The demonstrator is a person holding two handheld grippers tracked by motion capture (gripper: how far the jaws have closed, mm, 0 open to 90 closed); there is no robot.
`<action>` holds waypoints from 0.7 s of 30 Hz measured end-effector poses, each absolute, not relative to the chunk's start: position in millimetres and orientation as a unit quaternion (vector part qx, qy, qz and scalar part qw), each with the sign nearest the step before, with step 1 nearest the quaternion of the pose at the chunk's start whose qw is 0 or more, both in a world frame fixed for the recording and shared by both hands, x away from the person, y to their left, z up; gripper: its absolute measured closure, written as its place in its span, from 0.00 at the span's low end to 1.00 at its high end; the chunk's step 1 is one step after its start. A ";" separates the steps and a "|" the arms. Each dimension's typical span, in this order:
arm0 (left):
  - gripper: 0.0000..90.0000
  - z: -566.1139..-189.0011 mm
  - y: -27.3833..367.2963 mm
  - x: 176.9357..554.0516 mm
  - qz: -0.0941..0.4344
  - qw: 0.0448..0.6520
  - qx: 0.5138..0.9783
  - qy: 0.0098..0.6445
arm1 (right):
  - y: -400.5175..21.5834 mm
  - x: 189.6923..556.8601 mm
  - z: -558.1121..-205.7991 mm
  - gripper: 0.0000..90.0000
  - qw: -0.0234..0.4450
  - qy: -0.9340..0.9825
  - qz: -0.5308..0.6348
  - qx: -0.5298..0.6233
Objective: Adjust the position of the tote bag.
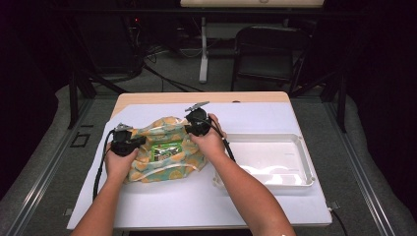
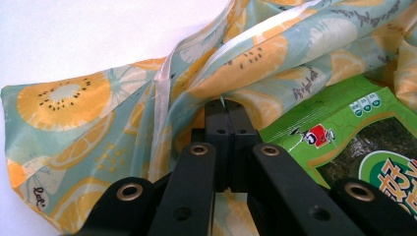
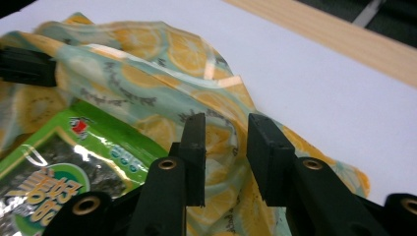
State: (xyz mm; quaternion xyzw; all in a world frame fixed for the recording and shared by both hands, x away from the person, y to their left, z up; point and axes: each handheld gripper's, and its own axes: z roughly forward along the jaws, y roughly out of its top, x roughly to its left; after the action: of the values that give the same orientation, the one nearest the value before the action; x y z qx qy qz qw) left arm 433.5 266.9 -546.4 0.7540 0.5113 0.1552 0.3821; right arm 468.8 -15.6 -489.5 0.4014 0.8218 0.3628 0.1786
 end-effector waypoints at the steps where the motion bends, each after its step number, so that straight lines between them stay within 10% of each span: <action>1: 1.00 -546.5 266.8 433.5 0.155 0.382 0.754 0.511 | -14.1 465.5 -487.1 0.76 0.183 0.823 0.363 0.396; 21: 1.00 -547.4 264.9 433.2 0.161 0.381 0.754 0.511 | -4.9 446.1 -516.8 0.77 0.166 0.864 0.307 0.364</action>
State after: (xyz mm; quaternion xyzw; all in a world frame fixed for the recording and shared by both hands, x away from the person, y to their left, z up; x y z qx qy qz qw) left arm 433.2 264.9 -547.4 0.7540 0.5106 0.1608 0.3808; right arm 446.1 -4.9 -516.8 0.3641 0.8635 0.3070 0.1660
